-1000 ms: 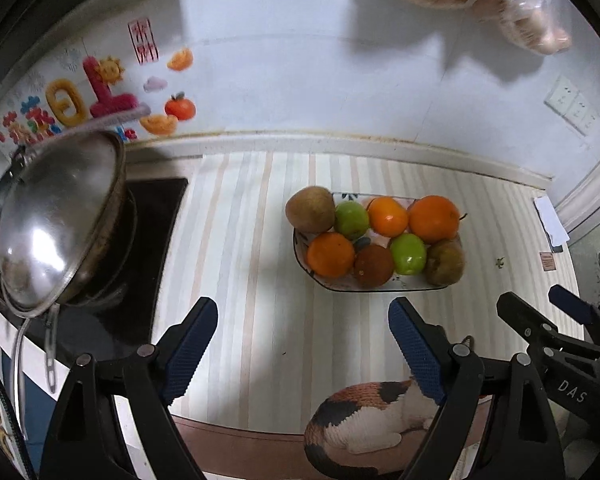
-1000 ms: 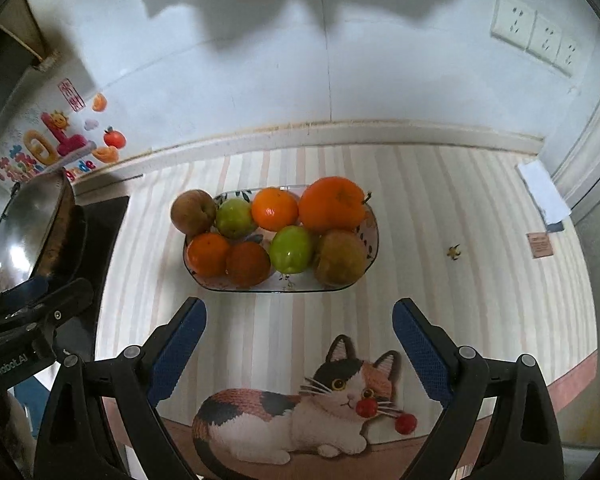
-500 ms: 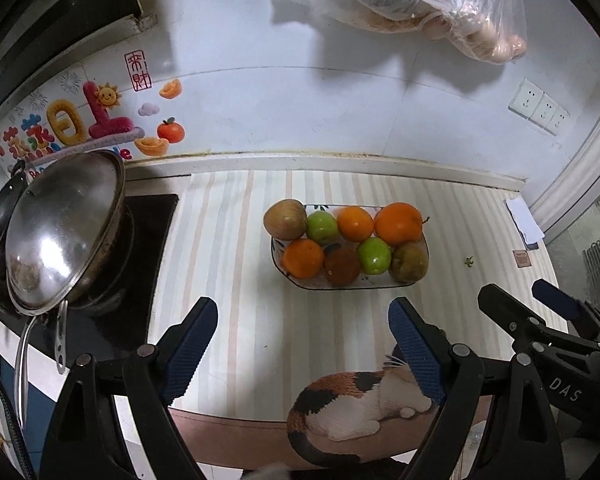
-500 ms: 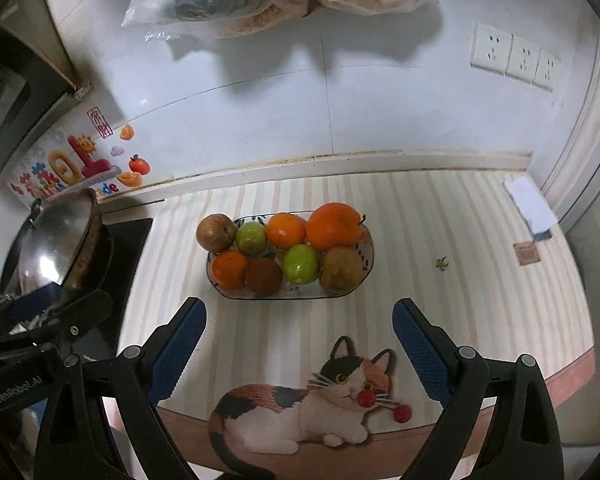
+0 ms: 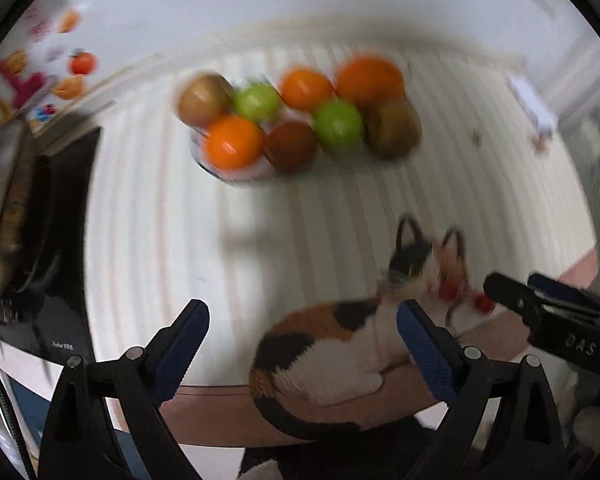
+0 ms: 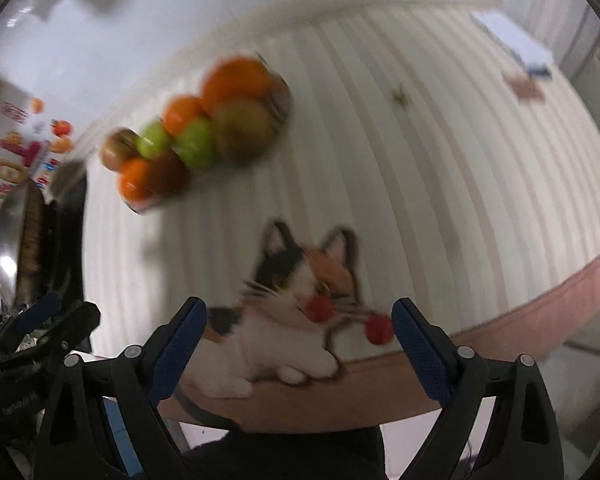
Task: Organize fruits
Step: 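Grasp a cherry tomato with the right tool while the left tool grasps another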
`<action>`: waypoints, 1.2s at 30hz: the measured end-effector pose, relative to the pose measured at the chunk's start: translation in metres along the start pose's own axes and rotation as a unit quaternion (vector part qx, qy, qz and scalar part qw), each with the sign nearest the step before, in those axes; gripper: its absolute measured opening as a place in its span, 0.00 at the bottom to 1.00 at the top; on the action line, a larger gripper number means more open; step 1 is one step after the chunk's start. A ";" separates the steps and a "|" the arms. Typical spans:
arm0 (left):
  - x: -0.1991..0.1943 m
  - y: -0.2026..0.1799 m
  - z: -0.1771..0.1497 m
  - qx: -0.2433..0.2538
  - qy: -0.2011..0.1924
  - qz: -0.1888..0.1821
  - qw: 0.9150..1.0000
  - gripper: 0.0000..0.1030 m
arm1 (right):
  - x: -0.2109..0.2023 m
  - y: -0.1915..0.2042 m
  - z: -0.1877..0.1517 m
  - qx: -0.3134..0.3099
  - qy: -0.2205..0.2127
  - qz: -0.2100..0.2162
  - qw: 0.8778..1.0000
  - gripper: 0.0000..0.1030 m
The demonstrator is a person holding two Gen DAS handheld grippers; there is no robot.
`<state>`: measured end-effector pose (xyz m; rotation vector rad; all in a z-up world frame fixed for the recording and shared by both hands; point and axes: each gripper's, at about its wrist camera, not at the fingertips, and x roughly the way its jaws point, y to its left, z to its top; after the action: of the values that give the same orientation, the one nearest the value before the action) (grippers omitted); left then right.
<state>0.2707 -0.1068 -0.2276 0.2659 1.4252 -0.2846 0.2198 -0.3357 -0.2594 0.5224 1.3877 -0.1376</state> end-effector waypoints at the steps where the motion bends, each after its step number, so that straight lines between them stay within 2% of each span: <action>1: 0.008 -0.004 -0.001 0.006 0.011 -0.001 1.000 0.93 | 0.010 -0.005 -0.003 0.003 0.009 0.000 1.000 0.77; 2: 0.017 -0.008 -0.003 0.009 0.025 -0.003 1.000 0.93 | 0.022 -0.010 -0.006 0.007 0.022 0.001 1.000 0.72; 5: 0.038 -0.017 -0.004 0.016 0.055 -0.001 0.998 0.93 | 0.043 -0.020 -0.010 0.017 0.039 -0.008 0.999 0.69; 8: 0.051 -0.028 -0.003 0.024 0.068 -0.001 0.997 0.93 | 0.059 -0.029 -0.014 0.020 0.041 -0.035 0.998 0.65; 13: 0.062 -0.051 0.003 0.048 0.070 0.000 0.996 0.93 | 0.065 -0.039 -0.016 0.005 0.020 -0.082 0.996 0.53; 18: 0.071 -0.083 0.009 0.083 0.069 -0.008 0.994 0.93 | 0.071 -0.057 -0.018 0.017 0.026 -0.085 0.996 0.41; 20: 0.075 -0.093 0.010 0.095 0.073 -0.012 0.993 0.93 | 0.074 -0.064 -0.019 0.025 0.029 -0.080 0.996 0.32; 22: 0.078 -0.102 0.011 0.104 0.077 -0.005 0.992 0.93 | 0.075 -0.071 -0.022 0.028 0.024 -0.068 0.997 0.32; 25: 0.079 -0.109 0.011 0.105 0.077 -0.014 0.991 0.93 | 0.073 -0.077 -0.024 0.029 0.011 -0.064 0.997 0.31; 29: 0.079 -0.119 0.013 0.101 0.070 -0.043 0.992 0.93 | 0.065 -0.090 -0.024 0.045 -0.006 -0.047 0.998 0.31; 33: 0.080 -0.146 0.022 0.124 0.064 -0.062 0.988 0.89 | 0.058 -0.099 -0.014 0.058 -0.019 -0.036 0.997 0.31; 35: 0.085 -0.161 0.022 0.143 0.063 -0.062 0.986 0.76 | 0.055 -0.107 -0.014 0.065 -0.022 -0.037 0.997 0.31; 36: 0.089 -0.168 0.022 0.150 0.068 -0.063 0.984 0.73 | 0.054 -0.109 -0.015 0.067 -0.022 -0.038 0.997 0.31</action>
<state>0.2436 -0.2750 -0.3144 0.4488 1.5345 -0.5962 0.1744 -0.4141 -0.3421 0.5750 1.3609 -0.3033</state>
